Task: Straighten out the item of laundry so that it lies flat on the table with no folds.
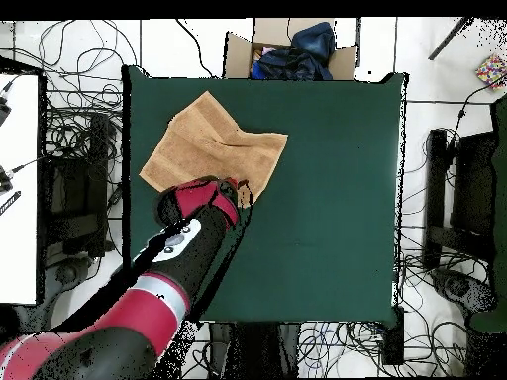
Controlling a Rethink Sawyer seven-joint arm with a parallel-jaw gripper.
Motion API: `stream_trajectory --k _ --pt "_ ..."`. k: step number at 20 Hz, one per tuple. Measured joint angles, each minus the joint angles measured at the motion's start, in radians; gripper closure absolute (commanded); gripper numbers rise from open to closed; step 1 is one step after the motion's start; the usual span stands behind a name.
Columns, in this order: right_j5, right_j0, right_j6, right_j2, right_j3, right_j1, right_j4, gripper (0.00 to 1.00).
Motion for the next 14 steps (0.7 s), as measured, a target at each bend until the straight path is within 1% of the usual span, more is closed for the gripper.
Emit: stream_trajectory --k 5,9,13,14 --pt "-0.002 0.015 0.0 -0.037 -0.013 0.028 0.039 0.0" --pt "-0.023 -0.014 0.0 -0.022 -0.012 0.022 0.049 0.0" --pt "-0.067 -0.142 0.0 0.076 -0.01 -0.025 0.047 0.0" --pt "-0.073 -0.163 0.0 0.092 -0.01 -0.032 0.046 0.0"
